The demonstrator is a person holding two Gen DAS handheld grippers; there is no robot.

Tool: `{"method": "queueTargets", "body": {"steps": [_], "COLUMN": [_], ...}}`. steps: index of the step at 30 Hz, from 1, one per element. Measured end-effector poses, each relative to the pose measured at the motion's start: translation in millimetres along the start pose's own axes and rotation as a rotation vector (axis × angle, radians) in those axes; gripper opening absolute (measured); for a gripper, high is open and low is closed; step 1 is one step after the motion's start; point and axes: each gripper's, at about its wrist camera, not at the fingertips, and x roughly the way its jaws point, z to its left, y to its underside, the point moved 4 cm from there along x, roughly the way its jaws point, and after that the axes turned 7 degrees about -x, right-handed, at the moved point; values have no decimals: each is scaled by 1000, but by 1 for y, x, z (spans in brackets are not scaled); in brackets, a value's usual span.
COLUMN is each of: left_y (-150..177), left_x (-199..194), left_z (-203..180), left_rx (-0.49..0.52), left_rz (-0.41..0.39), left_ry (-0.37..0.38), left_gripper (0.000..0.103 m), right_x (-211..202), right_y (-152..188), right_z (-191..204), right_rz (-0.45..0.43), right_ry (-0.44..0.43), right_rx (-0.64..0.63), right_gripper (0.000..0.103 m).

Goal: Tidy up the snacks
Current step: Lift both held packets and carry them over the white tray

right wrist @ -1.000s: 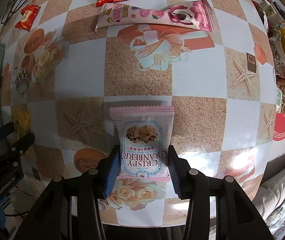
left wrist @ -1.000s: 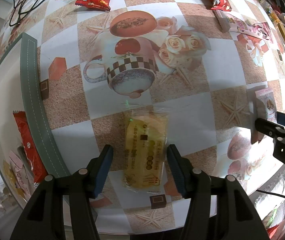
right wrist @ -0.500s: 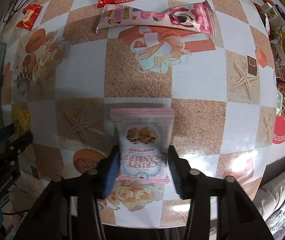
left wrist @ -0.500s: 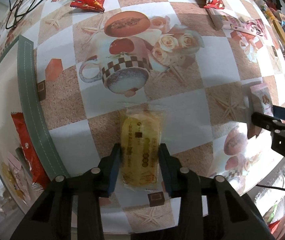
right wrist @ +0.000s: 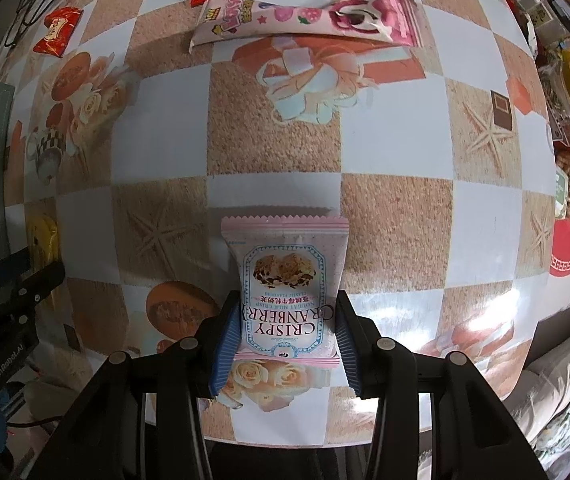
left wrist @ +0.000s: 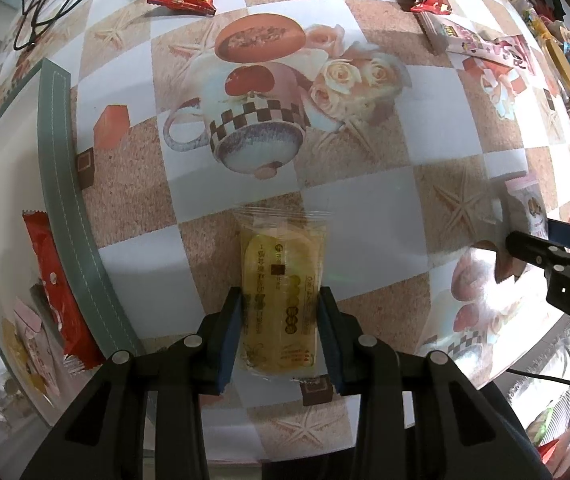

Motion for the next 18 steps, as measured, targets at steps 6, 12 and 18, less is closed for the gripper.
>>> {"method": "queueTargets", "body": {"steps": [6,12,18], "left_y": [5,9,1], "left_x": [-1,-1,-2], "left_z": [11,22,27], "left_rx": [-20,-30,-28], "left_rz": [1,9,12], "left_ry": [13,18,38], "left_gripper": [39,39,39], "right_x": [5,11,13], "right_y": [-3,-3,-1], "right_z": [-8,-12,-8], "right_rz": [4,7,12], "right_ry": [-6,-3,-1], "right_rx": [16,17,19], "right_gripper": [46,46,46]}}
